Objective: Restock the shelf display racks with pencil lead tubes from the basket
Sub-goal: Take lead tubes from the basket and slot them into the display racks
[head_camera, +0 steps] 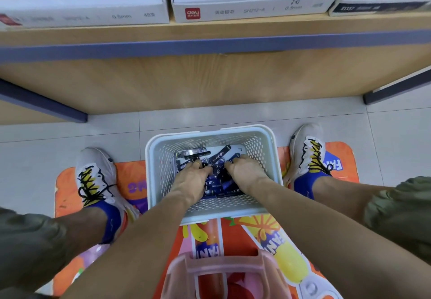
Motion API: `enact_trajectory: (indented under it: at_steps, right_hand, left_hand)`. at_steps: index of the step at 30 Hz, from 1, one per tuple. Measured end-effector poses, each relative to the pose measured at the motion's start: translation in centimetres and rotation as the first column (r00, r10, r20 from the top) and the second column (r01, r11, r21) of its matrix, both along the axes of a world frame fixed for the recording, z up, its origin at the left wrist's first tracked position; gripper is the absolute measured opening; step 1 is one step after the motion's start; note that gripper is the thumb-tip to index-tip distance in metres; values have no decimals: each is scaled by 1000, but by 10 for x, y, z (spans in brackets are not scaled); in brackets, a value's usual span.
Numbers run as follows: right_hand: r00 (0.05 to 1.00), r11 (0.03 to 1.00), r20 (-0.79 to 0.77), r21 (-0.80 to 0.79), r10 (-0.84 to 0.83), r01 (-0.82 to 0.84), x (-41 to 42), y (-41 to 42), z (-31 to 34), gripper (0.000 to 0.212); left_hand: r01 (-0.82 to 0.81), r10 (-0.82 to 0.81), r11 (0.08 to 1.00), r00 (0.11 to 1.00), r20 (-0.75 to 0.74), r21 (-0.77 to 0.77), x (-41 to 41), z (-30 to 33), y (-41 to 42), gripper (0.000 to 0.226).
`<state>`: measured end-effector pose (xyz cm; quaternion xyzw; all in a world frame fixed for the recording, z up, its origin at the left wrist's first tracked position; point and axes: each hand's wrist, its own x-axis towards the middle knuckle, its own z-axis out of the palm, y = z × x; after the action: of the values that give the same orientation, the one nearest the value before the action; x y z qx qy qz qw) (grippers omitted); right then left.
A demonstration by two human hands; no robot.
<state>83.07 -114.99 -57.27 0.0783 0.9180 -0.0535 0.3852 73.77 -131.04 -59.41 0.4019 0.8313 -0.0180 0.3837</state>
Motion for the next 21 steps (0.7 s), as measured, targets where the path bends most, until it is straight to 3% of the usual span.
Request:
enact_trajectory:
  at_steps: [5, 9, 12, 14, 16, 19, 21]
  right_hand:
    - [997, 996, -30, -59, -69, 67, -1, 2, -2, 51]
    - [935, 927, -128, -231, -330, 295, 0, 4, -7, 30]
    - [785, 762, -140, -391, -604, 516, -4, 2, -1, 24]
    - [585, 500, -12, -536, -811, 681, -8, -2, 10, 24]
    - [447, 286, 125, -611, -885, 738, -10, -5, 23, 21]
    - [479, 246, 195, -661, -856, 709, -10, -8, 39, 15]
    - [544, 315, 183, -649, -819, 692, -11, -8, 45, 10]
  left_hand:
    - [-97, 97, 995, 995, 36, 6, 2, -5, -3, 64]
    - [-266, 255, 960, 960, 114, 87, 1, 5, 3, 61]
    - [-518, 464, 847, 832, 304, 122, 0, 17, 11, 57]
    - [-681, 570, 732, 628, 529, 21, 0, 29, 15, 59]
    - [-710, 550, 702, 495, 673, -51, 2, 39, 18, 59]
    - [-673, 486, 739, 524, 699, -9, 9, 38, 15, 53]
    - [-695, 495, 719, 502, 709, -9, 13, 37, 13, 44]
